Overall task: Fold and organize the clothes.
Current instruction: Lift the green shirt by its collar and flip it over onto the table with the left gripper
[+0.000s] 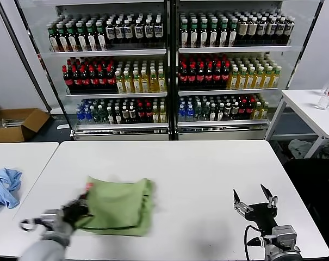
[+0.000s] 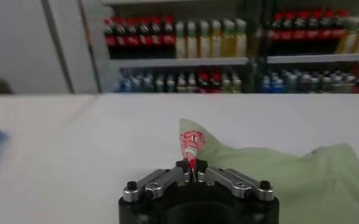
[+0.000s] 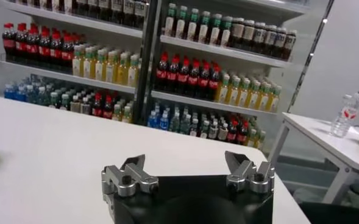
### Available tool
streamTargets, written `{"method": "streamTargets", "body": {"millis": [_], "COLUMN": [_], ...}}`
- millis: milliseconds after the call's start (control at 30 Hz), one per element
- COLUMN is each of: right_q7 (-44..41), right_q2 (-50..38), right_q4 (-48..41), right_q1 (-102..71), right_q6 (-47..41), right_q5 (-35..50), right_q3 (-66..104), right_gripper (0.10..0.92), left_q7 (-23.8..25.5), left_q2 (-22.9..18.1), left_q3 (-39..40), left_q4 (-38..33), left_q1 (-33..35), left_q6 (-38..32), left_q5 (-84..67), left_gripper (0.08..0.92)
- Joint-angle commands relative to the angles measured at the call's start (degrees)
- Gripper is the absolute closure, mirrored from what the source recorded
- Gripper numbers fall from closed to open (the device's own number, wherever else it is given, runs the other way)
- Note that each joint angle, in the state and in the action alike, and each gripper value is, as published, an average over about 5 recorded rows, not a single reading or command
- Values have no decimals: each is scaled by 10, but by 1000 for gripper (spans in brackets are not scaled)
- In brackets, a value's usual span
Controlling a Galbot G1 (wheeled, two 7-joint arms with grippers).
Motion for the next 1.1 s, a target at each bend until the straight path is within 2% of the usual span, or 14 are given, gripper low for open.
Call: {"method": "streamTargets", "body": {"millis": [33,100,200,300,367,433,500,600,833,967,1100], "right_q7": [0,0,0,1,1,1,1,1,1,1,1], "right_q2": [-1,-2,-1,0,1,0,-1,-2,-7,-9,-14], "right_q4": [-3,-2,-1,2,3,3,4,6,6,6,5], "right_q1": [19,18,13,10,9,8,8,6,4,5,11], "right_q6": [2,2,2,1,0,-1,-1,-2,-2,-4,-6], "right_q5": [0,1,1,-2,-4,-5,-6,-6,-6,-6,-4], "right_q3": [-14,-10,-6,-9,-12,-12,-12,-11,-10,-9,-8], "right_gripper": [202,203,203,202,202,203,203,203,203,203,203], "left_q7": [71,42,10,26,43,58,67,60,-27,-33,5], "left_q2": [106,69,-25,-134,-194,-234,-261,-282,-325,-324,-288], "left_q3": [-172,-62,142,308,387,437,461,450,378,361,364], "left_q4": [-83,-127,-156,-147,-140,-131,-113,-69,55,82,63], "left_q1": [23,11,-8,-12,-10,-10,-16,-46,-167,-196,-181], "left_q6": [17,17,17,16,16,15,15,3,-71,-84,-86], "left_q5": [-64,-128,-175,-123,-94,-67,-48,-36,-59,-45,-12], "left_gripper": [890,890,890,890,890,890,890,890,890,890,883]}}
